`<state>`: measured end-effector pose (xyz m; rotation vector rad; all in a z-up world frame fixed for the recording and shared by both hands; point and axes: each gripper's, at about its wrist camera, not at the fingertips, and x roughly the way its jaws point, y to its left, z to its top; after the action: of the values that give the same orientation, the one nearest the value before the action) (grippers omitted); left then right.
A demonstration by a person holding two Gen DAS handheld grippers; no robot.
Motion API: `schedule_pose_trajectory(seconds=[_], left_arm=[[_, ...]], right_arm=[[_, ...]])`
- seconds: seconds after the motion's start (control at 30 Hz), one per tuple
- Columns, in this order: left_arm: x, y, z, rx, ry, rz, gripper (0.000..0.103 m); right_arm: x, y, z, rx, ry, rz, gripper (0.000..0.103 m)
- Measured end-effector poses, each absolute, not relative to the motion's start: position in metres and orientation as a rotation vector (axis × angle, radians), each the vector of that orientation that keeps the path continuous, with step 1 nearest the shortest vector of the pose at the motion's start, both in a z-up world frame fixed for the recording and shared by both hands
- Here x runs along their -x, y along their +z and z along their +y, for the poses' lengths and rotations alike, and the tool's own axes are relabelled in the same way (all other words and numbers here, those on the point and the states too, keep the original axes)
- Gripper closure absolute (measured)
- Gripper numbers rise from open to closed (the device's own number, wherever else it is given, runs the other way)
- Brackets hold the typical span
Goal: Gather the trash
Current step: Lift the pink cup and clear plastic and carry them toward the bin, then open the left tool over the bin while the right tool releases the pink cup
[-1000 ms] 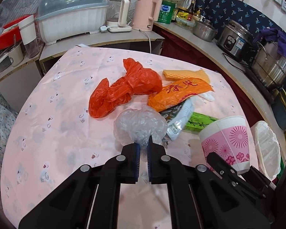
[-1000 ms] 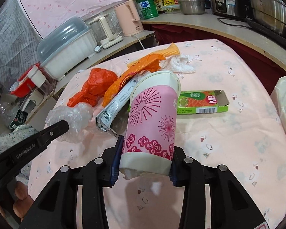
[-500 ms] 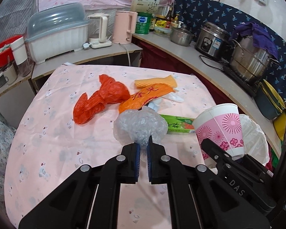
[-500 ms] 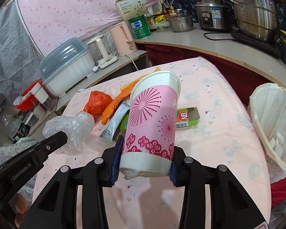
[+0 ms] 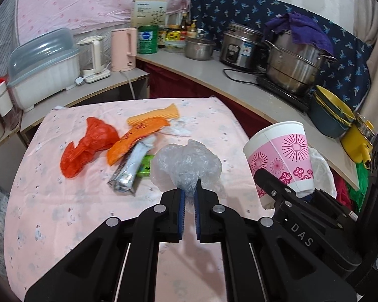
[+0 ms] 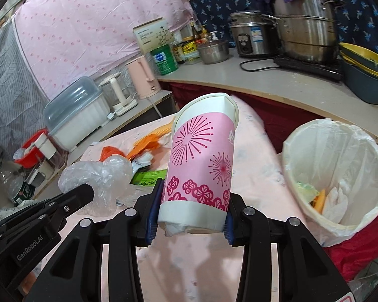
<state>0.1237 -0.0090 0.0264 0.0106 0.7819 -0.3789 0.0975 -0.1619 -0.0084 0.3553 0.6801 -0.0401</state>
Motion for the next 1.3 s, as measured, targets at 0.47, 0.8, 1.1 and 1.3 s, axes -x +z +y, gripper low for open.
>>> schedule_pose_trajectory(seconds=[0.47,0.8,1.1,1.3], left_arm=[[-0.114,0.033,-0.108,-0.067,-0.537,0.779,0.097],[-0.113,0.03,-0.179,-0.105,-0.635,0.796,0.097],[-0.119,0.016,-0.23,-0.122,-0.722,0.855,0.097],[-0.128,0.009,-0.249,-0.112,-0.756,0.871,0.08]], right_arm=[[-0.05,-0.012,-0.268,-0.43,-0.225,0.628,0.064],[-0.021,-0.022,-0.336,-0.495,-0.345,0.609,0.064],[-0.008,-0.037,-0.372,-0.536,-0.408,0.616,0.064],[-0.011,-0.046,-0.38,-0.547,-0.418,0.629,0.064]])
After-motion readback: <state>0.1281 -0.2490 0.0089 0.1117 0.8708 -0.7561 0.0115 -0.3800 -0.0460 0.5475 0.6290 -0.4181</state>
